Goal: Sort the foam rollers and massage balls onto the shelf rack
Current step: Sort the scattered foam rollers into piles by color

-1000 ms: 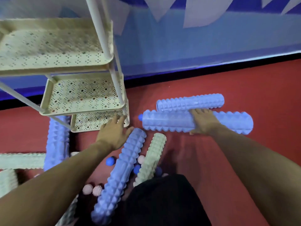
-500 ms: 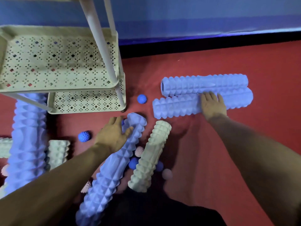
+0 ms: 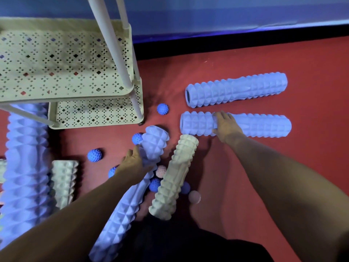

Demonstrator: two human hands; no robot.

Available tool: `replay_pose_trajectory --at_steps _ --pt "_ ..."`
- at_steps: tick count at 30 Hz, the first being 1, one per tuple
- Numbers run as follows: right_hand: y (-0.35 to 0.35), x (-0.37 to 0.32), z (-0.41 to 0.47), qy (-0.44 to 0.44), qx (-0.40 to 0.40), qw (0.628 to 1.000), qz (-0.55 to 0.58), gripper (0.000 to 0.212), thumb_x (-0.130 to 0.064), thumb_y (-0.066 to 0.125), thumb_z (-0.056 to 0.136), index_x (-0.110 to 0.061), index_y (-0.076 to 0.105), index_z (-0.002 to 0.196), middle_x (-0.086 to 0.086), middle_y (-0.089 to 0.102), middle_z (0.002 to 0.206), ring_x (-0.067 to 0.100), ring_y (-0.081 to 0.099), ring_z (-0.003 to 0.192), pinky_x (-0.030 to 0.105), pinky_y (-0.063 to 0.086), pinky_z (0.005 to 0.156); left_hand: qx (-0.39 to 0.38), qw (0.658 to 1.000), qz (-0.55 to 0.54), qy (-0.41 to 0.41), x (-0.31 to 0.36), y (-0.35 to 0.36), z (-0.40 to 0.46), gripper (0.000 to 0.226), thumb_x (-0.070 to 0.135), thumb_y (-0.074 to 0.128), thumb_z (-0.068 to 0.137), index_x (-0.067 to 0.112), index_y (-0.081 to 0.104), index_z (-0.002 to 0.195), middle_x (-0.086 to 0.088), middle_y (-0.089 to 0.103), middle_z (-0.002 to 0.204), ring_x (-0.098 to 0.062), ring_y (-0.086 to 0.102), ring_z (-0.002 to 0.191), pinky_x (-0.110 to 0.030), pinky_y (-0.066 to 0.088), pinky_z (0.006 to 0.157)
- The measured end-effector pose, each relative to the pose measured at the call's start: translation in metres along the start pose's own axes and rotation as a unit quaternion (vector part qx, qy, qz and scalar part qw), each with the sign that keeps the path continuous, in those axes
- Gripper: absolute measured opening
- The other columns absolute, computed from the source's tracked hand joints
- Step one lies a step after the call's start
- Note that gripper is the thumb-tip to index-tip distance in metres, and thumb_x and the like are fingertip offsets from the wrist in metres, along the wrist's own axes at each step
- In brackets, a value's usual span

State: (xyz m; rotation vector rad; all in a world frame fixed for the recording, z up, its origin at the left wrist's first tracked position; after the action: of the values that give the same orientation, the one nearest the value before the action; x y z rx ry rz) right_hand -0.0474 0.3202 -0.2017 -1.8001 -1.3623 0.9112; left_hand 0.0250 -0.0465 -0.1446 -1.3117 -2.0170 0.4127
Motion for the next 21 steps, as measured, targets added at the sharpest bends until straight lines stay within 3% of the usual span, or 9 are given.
replay_pose_trajectory --at_steps 4,7,10,13,15,18,21 --pt "-0.012 -0.003 -0.002 -0.013 0.017 1.0 -0.022 0.077 -0.013 0.077 0.079 -0.013 0.038 0.145 0.01 0.04 0.147 0.026 0.031 0.143 0.037 0.008 0.123 0.003 1.0 -0.015 -0.012 -0.01 0.009 0.005 0.096 0.046 0.075 0.081 0.018 0.019 0.154 -0.016 0.04 0.135 -0.042 0.046 0.126 -0.049 0.042 0.099" --pt "-0.034 -0.007 -0.005 0.018 0.021 1.0 -0.013 0.071 -0.03 0.07 0.071 -0.027 0.045 0.137 -0.001 0.043 0.144 0.025 0.033 0.139 0.053 0.026 0.115 0.01 1.0 -0.021 -0.012 -0.013 0.014 0.011 0.1 0.049 0.078 0.078 0.019 0.02 0.153 -0.014 0.041 0.135 -0.04 0.046 0.126 -0.049 0.043 0.098" --pt "-0.064 -0.025 0.006 0.015 0.127 0.992 -0.007 0.051 -0.032 0.056 0.083 -0.029 0.049 0.134 -0.001 0.039 0.148 0.028 0.035 0.137 0.051 0.032 0.106 0.01 0.999 -0.04 -0.012 -0.014 0.015 0.02 0.104 0.046 0.081 0.075 0.019 0.02 0.154 -0.014 0.042 0.138 -0.038 0.048 0.126 -0.047 0.043 0.099" --pt "-0.082 -0.041 0.033 0.015 0.084 0.996 0.007 0.064 -0.051 0.043 0.095 -0.037 0.022 0.154 -0.005 0.004 0.167 0.023 0.005 0.153 0.058 0.017 0.117 -0.001 0.999 -0.052 -0.006 -0.017 0.016 0.027 0.106 0.041 0.083 0.074 0.017 0.019 0.155 -0.014 0.044 0.139 -0.034 0.049 0.125 -0.043 0.043 0.099" --pt "-0.08 -0.045 0.048 0.057 0.016 0.998 0.019 0.073 -0.067 0.035 0.094 -0.041 0.006 0.157 -0.008 -0.004 0.167 0.022 -0.004 0.154 0.058 0.008 0.119 -0.001 0.999 -0.052 0.001 -0.02 0.017 0.029 0.106 0.039 0.083 0.074 0.017 0.018 0.156 -0.014 0.045 0.14 -0.033 0.05 0.124 -0.042 0.043 0.098" --pt "-0.07 -0.049 0.049 0.068 -0.014 0.998 0.004 0.084 -0.076 0.038 0.089 -0.037 0.01 0.157 0.001 0.007 0.166 0.026 0.011 0.152 0.053 0.015 0.12 0.002 0.999 -0.051 0.003 -0.022 0.018 0.029 0.106 0.041 0.082 0.075 0.018 0.017 0.156 -0.012 0.044 0.141 -0.032 0.05 0.124 -0.041 0.044 0.097" --pt "-0.068 -0.049 0.038 0.013 0.039 0.998 -0.042 0.083 -0.075 0.047 0.085 -0.028 0.029 0.151 0.008 0.032 0.151 0.028 0.036 0.138 0.048 0.029 0.112 0.001 0.998 -0.063 0.002 -0.022 0.017 0.027 0.107 0.042 0.082 0.075 0.018 0.017 0.157 -0.011 0.043 0.142 -0.032 0.049 0.126 -0.04 0.043 0.099"
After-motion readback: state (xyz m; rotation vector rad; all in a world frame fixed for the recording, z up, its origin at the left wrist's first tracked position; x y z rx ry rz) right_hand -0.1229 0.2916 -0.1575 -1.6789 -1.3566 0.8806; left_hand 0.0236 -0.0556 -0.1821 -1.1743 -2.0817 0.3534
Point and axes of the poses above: each hand's wrist, its own z-axis towards the middle knuckle, its own y-axis out of the palm, x = y × z, the point moved 1 cm from there along z, towards the middle knuckle
